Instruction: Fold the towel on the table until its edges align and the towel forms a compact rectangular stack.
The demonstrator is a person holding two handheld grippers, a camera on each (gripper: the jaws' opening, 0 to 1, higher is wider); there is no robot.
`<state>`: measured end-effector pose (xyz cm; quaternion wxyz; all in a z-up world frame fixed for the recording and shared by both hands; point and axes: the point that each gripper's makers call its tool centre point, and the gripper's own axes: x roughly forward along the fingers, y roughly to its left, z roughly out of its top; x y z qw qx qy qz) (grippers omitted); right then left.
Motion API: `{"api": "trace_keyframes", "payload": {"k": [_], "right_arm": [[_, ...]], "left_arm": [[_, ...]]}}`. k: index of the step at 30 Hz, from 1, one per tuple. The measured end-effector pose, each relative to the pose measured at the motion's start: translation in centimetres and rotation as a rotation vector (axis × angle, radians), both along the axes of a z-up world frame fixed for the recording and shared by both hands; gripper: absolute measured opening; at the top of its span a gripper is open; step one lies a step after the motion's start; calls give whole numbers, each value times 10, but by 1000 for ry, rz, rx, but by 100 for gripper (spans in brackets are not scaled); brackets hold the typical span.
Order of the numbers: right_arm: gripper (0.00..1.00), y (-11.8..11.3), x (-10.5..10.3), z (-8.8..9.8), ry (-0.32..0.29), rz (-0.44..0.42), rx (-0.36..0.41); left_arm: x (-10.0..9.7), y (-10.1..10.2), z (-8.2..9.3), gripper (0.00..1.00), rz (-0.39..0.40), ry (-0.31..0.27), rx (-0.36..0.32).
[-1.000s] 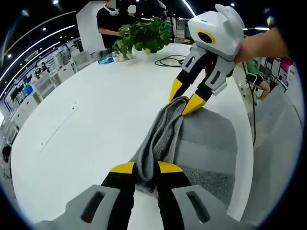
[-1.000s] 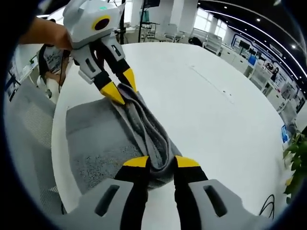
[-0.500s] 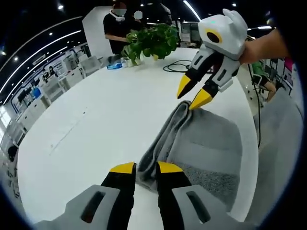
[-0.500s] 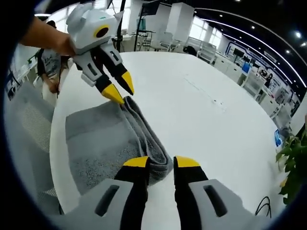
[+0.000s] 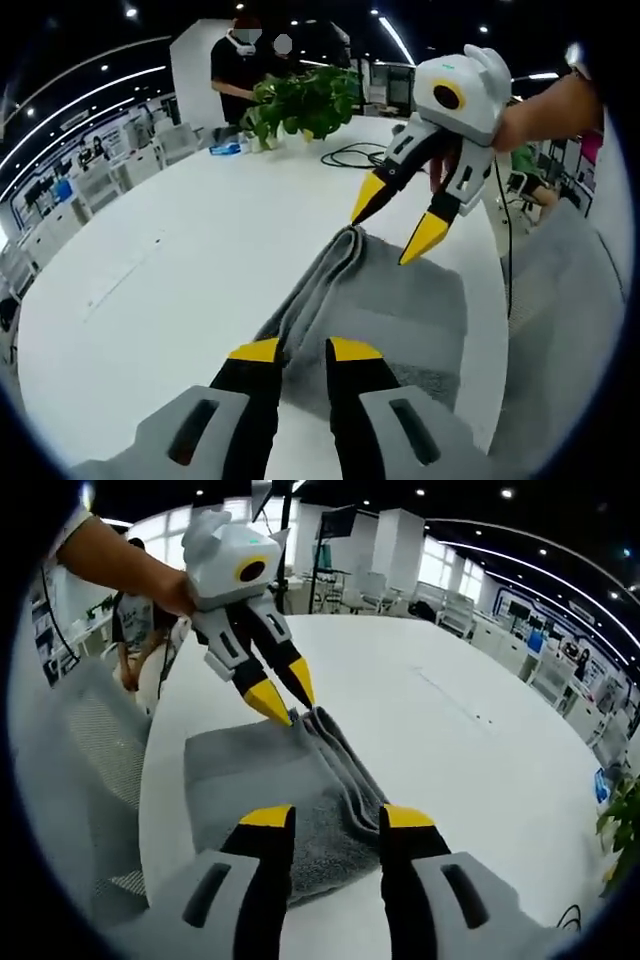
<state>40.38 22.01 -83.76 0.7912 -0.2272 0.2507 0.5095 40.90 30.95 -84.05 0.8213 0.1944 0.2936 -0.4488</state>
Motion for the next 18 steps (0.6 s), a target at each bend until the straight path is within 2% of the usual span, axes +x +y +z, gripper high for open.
{"api": "trace_keyframes", "payload": {"k": [6, 8, 11, 15, 18], "right_arm": [[48, 6, -18, -10, 60, 38, 39], [53, 6, -19, -19, 83, 40, 36], [58, 7, -18, -29, 107, 34, 24], [63, 6, -16, -35, 109, 34, 24], [67, 6, -15, -41, 110, 39, 21]], "left_arm": [[-14, -7, -12, 27, -21, 62, -26], [-18, -9, -17, 29, -26, 76, -22], [-17, -8, -26, 38, -28, 64, 18], [-10, -5, -29, 42, -13, 46, 27], [-5, -4, -33, 51, -3, 41, 33]]}}
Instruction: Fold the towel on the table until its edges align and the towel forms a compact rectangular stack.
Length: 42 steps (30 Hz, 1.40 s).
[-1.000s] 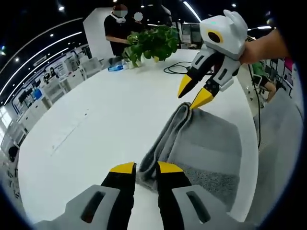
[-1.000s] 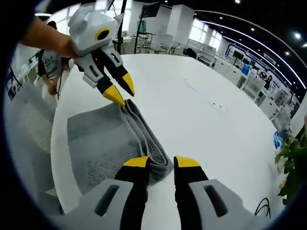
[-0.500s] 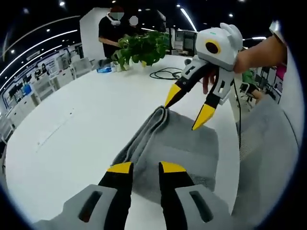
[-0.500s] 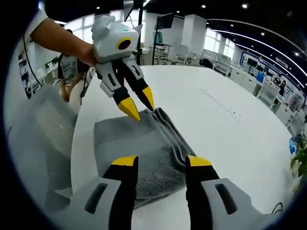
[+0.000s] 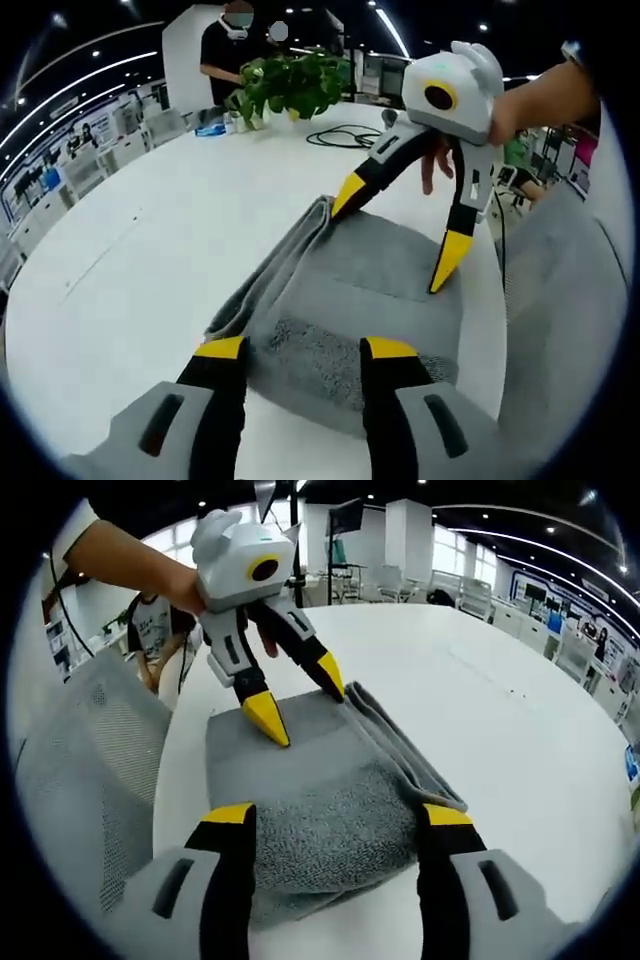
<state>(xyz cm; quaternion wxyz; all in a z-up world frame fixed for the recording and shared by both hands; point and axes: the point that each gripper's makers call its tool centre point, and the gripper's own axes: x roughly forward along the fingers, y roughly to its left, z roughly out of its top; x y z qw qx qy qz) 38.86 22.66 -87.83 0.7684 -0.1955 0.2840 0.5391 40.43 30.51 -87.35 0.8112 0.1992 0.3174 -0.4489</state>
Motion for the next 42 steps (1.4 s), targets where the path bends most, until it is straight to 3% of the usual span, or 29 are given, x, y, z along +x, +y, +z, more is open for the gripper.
{"api": "trace_keyframes", "payload": {"k": [5, 12, 22, 26, 29, 31, 35, 37, 42], "right_arm": [[72, -1, 3, -4, 20, -19, 2], [73, -5, 5, -17, 59, -59, 32], [72, -6, 5, -20, 46, -66, 73], [71, -6, 5, -13, 40, -67, 71], [65, -10, 6, -6, -19, -45, 71], [59, -13, 5, -3, -27, -40, 76], [57, -12, -1, 8, -45, -25, 105], [54, -10, -5, 12, -57, -6, 118], [47, -7, -18, 12, -45, 36, 123]], "left_arm": [[6, 3, -10, 60, 22, 16, 4], [8, 1, -18, 61, 16, 24, 15], [12, 2, -22, 62, 18, 26, 21], [12, 1, -13, 63, 11, -24, 32], [10, 3, -7, 62, 10, -38, 25], [11, 4, -2, 60, 15, -52, 14], [8, -3, 15, 58, -4, -83, -50], [-1, -11, 22, 56, -39, -75, -86], [-28, -22, 20, 49, -135, -35, -97]]}}
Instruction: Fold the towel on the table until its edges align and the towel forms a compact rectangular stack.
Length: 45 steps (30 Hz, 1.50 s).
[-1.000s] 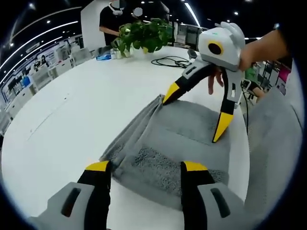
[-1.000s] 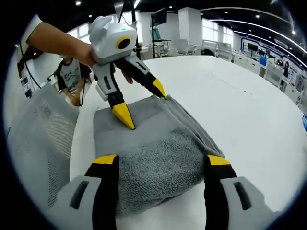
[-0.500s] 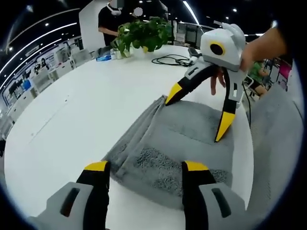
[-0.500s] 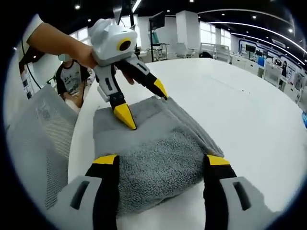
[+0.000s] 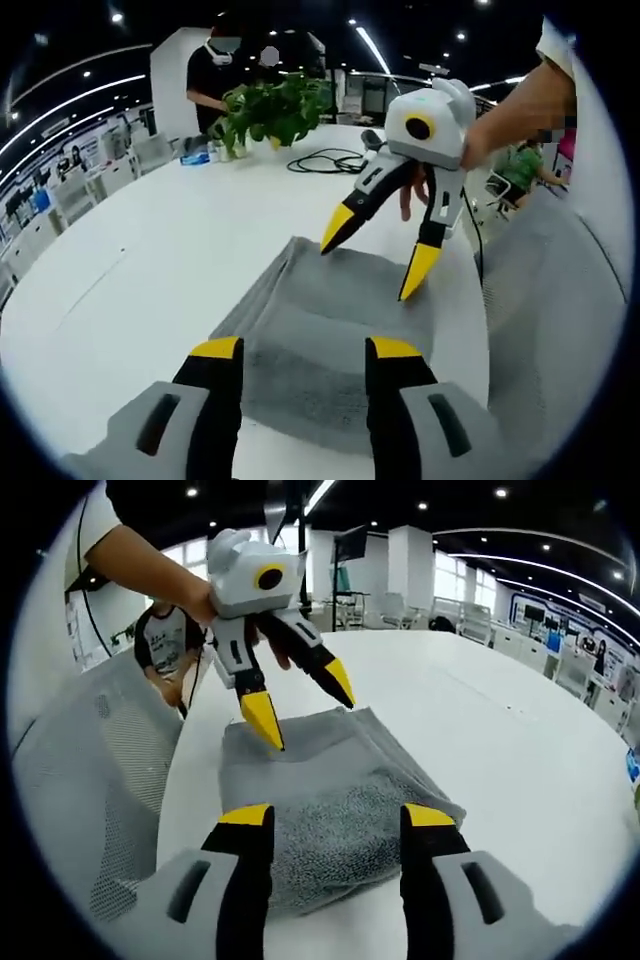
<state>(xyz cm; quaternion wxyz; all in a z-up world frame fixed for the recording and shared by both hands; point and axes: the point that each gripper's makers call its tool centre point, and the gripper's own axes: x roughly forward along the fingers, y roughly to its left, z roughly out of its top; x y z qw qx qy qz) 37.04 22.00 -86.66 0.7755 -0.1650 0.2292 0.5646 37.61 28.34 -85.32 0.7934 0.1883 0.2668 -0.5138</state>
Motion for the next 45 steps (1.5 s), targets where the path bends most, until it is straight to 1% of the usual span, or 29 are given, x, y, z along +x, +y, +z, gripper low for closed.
{"api": "trace_keyframes", "payload": {"k": [3, 6, 8, 11, 13, 15, 17, 19, 21, 24, 25, 27, 31, 34, 35, 38, 39, 41, 43, 45], "right_arm": [[45, -2, -3, -4, 4, 6, -7], [40, -7, -4, -7, 13, -1, -6], [37, -11, -3, -12, 14, -8, -14], [31, -16, -2, -13, 13, -18, -21], [28, -19, -1, -16, 13, -26, -21], [27, -21, -2, -20, 20, -28, -35], [25, -22, -4, -21, 17, -26, -36], [24, -24, -4, -24, 15, -23, -49], [23, -25, -4, -27, 18, -25, -48], [23, -26, -4, -34, 11, -22, -56], [23, -26, -4, -30, 6, -20, -58], [22, -26, -3, -30, 11, -29, -54], [23, -26, -3, -27, 16, -46, -49], [24, -26, -2, -21, 21, -71, -24], [25, -26, -3, -19, 27, -84, -8], [32, -23, -7, -17, 38, -93, 9], [34, -19, -12, -14, 38, -92, 14], [37, -15, -16, -12, 42, -91, 25], [42, -10, -17, -11, 53, -98, 37], [46, -3, -20, -10, 64, -101, 48]], "left_arm": [[-12, -1, -5, 49, -30, 14, 9], [-15, 3, -9, 48, -27, 28, 20], [-19, 7, -15, 46, -32, 41, 39], [-22, 13, -21, 43, -47, 30, 67], [-21, 13, -23, 43, -51, 17, 77], [-20, 15, -27, 44, -62, 2, 101], [-19, 17, -31, 45, -70, -16, 121], [-19, 15, -32, 45, -66, -13, 115], [-18, 15, -34, 45, -81, -41, 125], [-17, 16, -36, 46, -87, -53, 126], [-16, 16, -36, 46, -87, -55, 125], [-15, 17, -37, 46, -85, -55, 124], [-13, 18, -34, 47, -71, -56, 138], [-15, 19, -27, 47, -38, -47, 107], [-15, 18, -23, 47, -20, -45, 84], [-18, 15, -16, 48, 4, -39, 54], [-20, 13, -14, 49, 14, -34, 43], [-23, 10, -13, 51, 24, -24, 29], [-28, 7, -16, 55, 30, -15, 30], [-32, 6, -19, 55, 27, -9, 32]]}}
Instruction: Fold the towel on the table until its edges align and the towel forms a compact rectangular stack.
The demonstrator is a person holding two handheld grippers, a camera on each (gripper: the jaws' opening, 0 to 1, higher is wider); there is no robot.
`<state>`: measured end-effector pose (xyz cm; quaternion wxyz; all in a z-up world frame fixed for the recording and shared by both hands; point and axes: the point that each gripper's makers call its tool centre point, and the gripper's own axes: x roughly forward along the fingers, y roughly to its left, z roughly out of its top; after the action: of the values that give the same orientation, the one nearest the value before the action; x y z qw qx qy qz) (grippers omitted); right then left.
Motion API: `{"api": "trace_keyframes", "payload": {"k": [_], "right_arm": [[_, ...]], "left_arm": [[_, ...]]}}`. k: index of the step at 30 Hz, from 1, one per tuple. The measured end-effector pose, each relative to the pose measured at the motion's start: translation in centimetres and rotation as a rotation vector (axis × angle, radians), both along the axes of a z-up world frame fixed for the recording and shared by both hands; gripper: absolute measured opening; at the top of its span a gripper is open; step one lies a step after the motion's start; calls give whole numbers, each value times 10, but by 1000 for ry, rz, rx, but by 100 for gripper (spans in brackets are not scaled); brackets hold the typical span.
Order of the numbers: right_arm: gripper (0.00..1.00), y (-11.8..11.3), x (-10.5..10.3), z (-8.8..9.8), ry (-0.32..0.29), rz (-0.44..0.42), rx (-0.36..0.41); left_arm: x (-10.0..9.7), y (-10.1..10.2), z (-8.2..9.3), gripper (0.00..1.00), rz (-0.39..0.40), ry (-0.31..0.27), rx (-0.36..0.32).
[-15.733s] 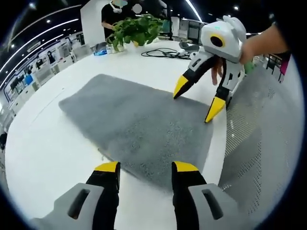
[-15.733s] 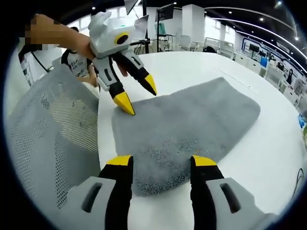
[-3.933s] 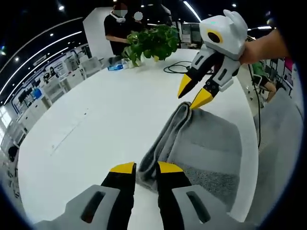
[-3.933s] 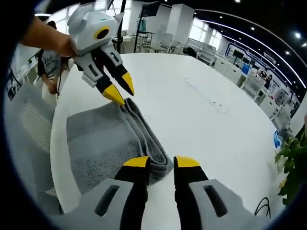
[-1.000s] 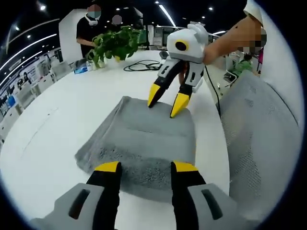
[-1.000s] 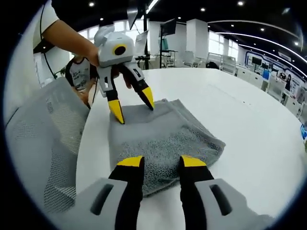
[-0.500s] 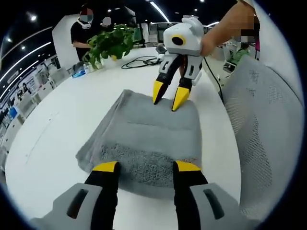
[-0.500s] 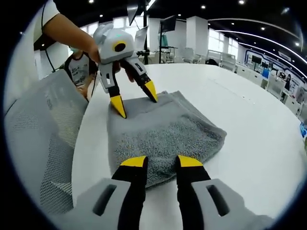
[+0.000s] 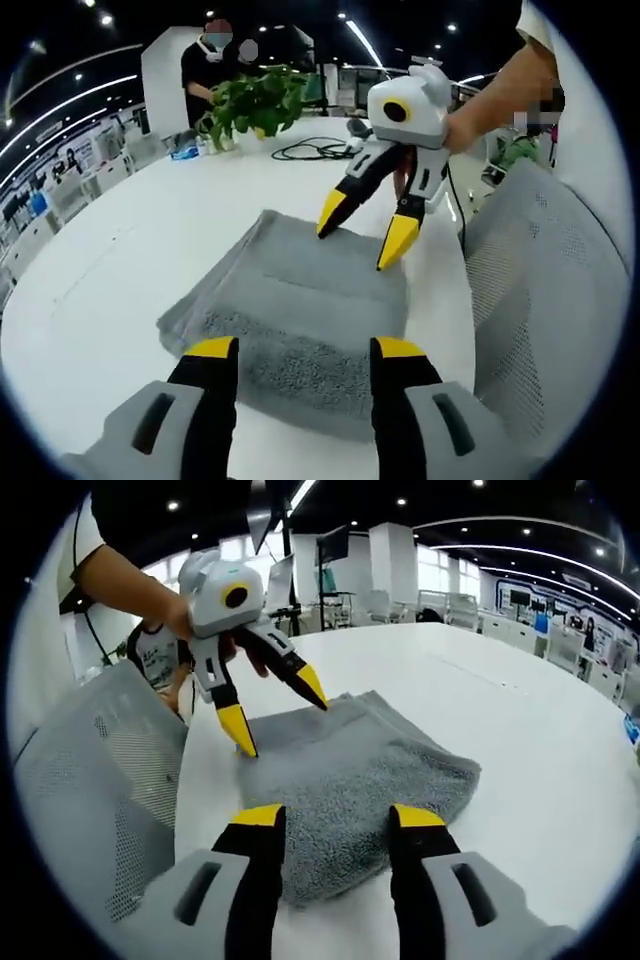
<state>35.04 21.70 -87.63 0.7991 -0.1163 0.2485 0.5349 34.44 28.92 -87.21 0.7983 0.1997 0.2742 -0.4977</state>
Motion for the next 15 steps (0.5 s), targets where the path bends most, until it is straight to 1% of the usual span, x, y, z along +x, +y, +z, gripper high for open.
{"api": "trace_keyframes", "payload": {"k": [2, 6, 8, 10, 12, 14, 15], "right_arm": [[48, 5, -3, -1, -1, 2, -2], [48, 7, -8, -4, -21, 8, -41], [47, 4, -4, -7, -24, 7, -56], [46, 2, -4, -7, -27, 5, -65], [46, 2, -4, -8, -27, 4, -70], [45, -1, -6, -13, -50, 28, -108], [44, -1, -6, -13, -50, 29, -104]], "left_arm": [[-3, 0, -3, 55, -10, -12, 13], [-3, 2, -2, 54, 3, -7, 12], [-5, 6, -4, 53, -1, -8, 25], [-7, 8, -4, 50, 7, 5, 22], [-7, 11, -4, 49, 10, 0, 26], [-7, 16, -8, 48, 3, -16, 53], [-8, 17, -10, 47, -4, -21, 55]]}}
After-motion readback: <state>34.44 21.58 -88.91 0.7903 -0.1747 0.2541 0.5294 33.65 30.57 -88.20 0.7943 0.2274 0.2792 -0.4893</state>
